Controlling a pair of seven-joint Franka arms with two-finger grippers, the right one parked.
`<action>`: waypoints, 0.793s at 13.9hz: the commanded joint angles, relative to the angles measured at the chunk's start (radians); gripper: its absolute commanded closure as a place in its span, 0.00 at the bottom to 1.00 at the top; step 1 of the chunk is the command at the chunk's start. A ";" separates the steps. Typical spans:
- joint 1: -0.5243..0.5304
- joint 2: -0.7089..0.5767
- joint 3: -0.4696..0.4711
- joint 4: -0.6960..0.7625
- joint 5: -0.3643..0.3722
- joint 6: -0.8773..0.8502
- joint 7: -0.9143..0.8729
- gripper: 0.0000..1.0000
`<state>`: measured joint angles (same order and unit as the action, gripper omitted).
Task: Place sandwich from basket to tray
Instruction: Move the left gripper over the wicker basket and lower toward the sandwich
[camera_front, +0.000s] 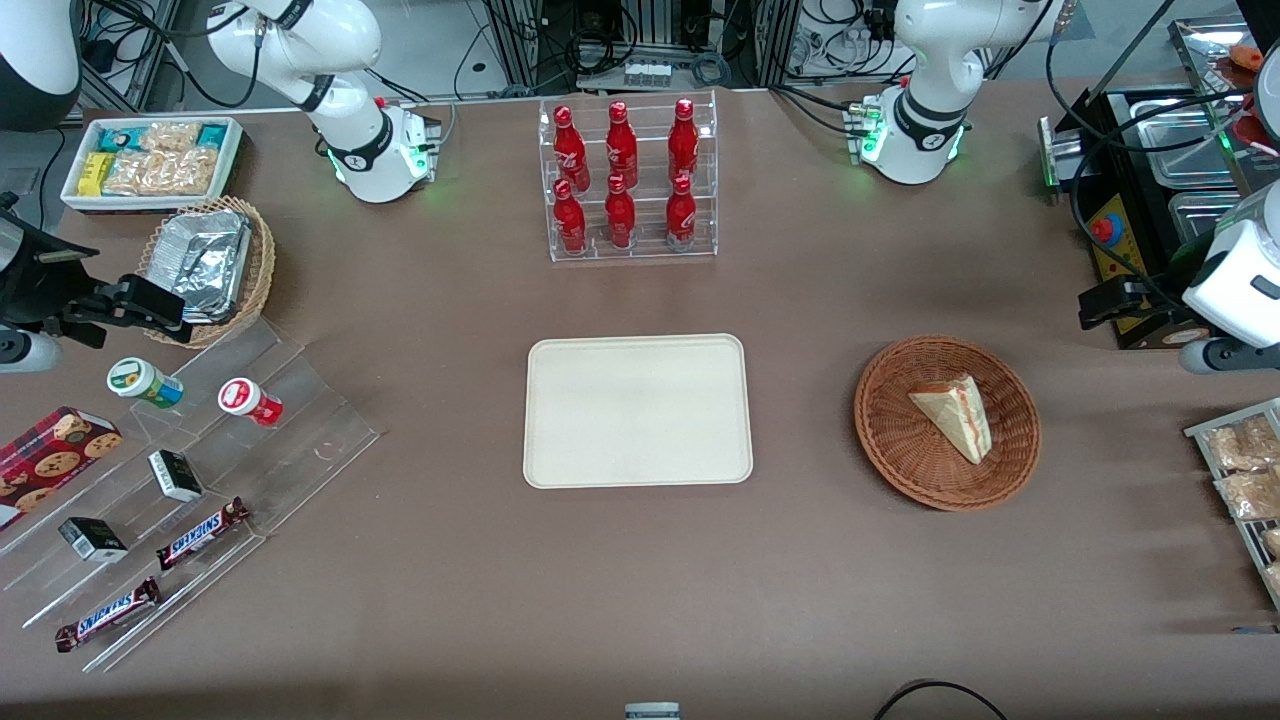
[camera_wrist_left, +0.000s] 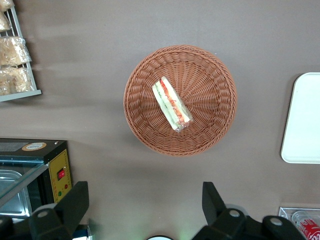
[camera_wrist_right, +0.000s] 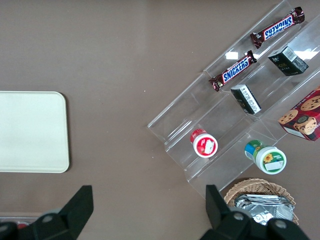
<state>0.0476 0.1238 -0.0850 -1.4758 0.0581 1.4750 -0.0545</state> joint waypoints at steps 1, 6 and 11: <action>0.005 -0.007 0.001 0.011 -0.011 -0.025 0.062 0.00; 0.043 0.045 0.001 -0.003 -0.003 0.039 -0.003 0.00; 0.052 0.077 0.002 -0.208 -0.014 0.319 -0.266 0.00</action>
<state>0.0883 0.2117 -0.0760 -1.5923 0.0582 1.7042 -0.2385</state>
